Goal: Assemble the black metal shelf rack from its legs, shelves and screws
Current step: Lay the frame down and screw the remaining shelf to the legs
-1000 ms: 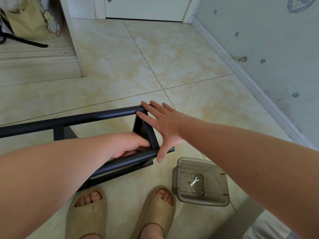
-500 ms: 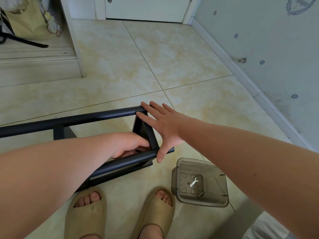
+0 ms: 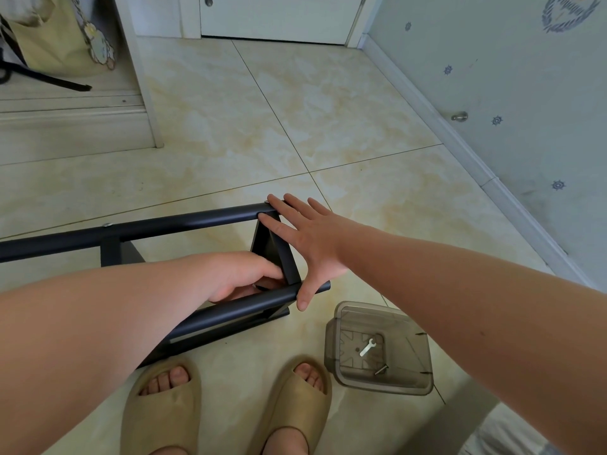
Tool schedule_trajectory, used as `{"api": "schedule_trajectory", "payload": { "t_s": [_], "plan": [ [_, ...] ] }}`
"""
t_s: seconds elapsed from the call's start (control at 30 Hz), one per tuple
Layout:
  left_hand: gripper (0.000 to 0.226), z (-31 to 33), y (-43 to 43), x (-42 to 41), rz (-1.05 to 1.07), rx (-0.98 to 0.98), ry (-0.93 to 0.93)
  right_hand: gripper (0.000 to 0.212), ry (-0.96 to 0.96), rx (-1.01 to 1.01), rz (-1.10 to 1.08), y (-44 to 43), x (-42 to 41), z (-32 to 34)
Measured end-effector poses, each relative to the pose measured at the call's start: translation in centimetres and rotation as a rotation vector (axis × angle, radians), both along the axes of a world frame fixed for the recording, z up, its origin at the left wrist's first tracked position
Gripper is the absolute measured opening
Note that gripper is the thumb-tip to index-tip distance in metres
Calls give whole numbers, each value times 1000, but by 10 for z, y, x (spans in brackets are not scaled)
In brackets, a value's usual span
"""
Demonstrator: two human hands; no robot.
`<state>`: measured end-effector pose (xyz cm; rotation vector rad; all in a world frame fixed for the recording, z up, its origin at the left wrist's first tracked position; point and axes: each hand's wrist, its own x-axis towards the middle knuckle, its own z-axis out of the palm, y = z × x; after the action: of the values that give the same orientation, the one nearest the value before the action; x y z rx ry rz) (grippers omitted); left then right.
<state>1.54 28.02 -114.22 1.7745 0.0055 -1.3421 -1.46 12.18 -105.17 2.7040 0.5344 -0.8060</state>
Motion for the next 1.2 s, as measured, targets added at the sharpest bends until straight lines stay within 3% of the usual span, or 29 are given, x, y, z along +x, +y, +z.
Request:
{"api": "schedule_trajectory", "payload": {
  "t_s": [0.37, 0.53, 0.67, 1.03, 1.2],
  "plan": [
    [37, 11, -1, 0, -30, 3, -5, 161, 4, 12, -5, -1, 0, 0],
    [18, 16, 1, -5, 3, -71, 78, 161, 2, 12, -3, -1, 0, 0],
    [11, 17, 1, -7, -47, -80, 35, 161, -3, 13, -3, -2, 0, -1],
    [18, 21, 5, -5, -40, -99, 124, 162, -1, 25, -9, -2, 0, -2],
    [12, 19, 2, -8, -78, -70, -3, 161, -1, 32, -12, -2, -1, -1]
  ]
}}
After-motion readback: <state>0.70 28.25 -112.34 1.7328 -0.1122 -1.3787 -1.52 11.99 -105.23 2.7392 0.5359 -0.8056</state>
